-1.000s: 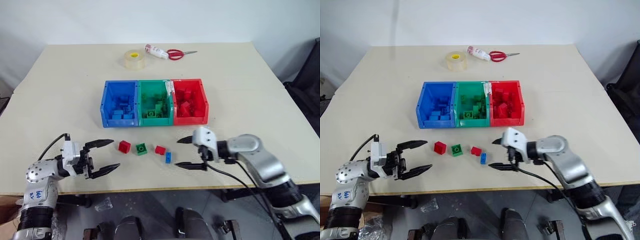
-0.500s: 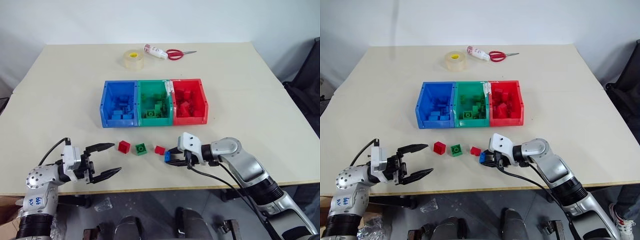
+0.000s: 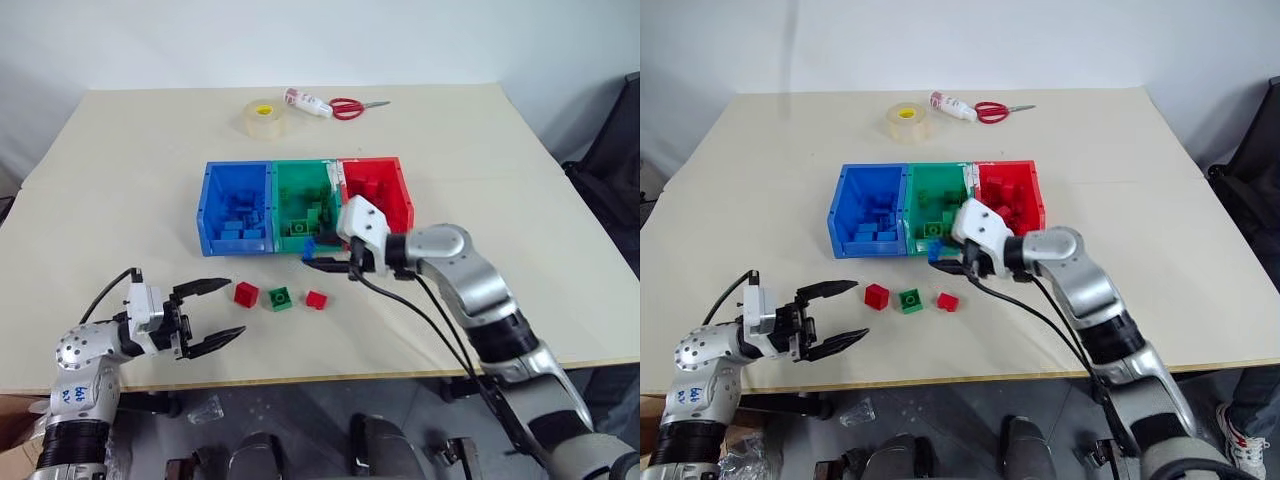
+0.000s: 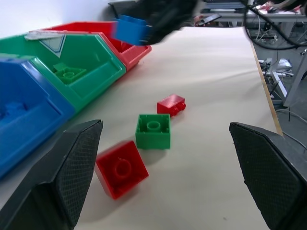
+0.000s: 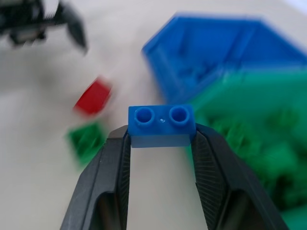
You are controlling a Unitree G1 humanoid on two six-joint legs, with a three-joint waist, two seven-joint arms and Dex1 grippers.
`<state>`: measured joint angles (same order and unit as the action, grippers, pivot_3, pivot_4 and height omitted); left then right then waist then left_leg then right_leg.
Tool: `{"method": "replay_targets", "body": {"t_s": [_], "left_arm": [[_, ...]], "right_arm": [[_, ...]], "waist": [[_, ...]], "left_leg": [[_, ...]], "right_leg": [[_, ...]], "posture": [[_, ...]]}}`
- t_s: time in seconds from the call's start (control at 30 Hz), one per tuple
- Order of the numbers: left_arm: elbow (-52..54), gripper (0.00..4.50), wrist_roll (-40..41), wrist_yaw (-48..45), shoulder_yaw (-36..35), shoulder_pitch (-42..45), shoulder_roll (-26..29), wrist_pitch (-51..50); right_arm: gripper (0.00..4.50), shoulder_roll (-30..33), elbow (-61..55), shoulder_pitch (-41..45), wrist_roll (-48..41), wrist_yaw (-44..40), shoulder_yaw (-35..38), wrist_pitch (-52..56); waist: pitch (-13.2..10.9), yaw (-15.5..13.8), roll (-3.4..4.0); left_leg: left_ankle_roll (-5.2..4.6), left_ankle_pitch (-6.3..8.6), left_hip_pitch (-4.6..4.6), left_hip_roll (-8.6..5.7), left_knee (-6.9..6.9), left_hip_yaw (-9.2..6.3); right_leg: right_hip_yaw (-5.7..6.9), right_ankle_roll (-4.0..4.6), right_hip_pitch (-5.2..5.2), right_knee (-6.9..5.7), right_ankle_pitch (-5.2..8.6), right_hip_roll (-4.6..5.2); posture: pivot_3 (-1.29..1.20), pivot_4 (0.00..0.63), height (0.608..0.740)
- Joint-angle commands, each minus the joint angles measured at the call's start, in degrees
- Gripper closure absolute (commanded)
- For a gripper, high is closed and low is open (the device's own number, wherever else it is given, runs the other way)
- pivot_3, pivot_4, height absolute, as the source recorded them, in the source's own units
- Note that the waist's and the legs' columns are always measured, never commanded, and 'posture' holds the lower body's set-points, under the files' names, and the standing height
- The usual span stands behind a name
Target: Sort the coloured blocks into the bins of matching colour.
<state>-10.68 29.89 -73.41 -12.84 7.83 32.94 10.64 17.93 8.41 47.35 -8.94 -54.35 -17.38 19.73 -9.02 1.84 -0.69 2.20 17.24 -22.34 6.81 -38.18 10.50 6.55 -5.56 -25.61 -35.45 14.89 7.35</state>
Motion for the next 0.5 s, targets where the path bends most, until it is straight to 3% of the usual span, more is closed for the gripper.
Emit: {"method": "replay_targets", "body": {"t_s": [0.03,0.2,0.33,0.5], "left_arm": [[-0.5,0.00,0.3,-0.1,-0.1,1.1,-0.4,0.8],[-0.9,0.00,0.1,0.2,0.2,1.9,-0.8,1.2],[-0.8,0.00,0.0,0.4,0.0,1.9,-0.8,1.4],[-1.1,0.00,0.1,0.6,-0.4,1.6,-0.7,1.7]], "right_arm": [[3.08,-5.6,9.8,7.5,2.1,3.6,0.9,-7.5],[3.08,-14.1,29.7,19.1,4.7,11.1,3.2,-18.4],[1.74,-17.9,39.7,23.8,5.6,16.2,5.9,-25.0],[0.05,-17.8,37.2,20.5,4.5,13.1,6.9,-26.5]], "waist": [[0.0,0.1,0.01],[0.0,0.7,0.01],[0.0,1.0,0.00],[0.0,1.3,-0.01]], "left_leg": [[0.01,0.00,0.00,0.00,0.00,0.00],[0.02,-0.01,-0.02,0.00,0.03,0.02],[0.04,-0.02,-0.03,0.00,0.06,0.02],[0.04,0.00,-0.06,0.00,0.08,0.01]], "right_leg": [[0.00,0.00,-0.01,-0.02,0.00,0.00],[0.00,0.00,-0.05,-0.03,0.00,-0.01],[0.03,0.00,-0.05,-0.03,0.00,0.00],[0.04,0.00,-0.05,0.01,0.00,0.01]], "posture": [[0.00,0.150,0.740],[0.00,0.150,0.740],[0.00,0.150,0.740],[0.00,0.150,0.740]]}}
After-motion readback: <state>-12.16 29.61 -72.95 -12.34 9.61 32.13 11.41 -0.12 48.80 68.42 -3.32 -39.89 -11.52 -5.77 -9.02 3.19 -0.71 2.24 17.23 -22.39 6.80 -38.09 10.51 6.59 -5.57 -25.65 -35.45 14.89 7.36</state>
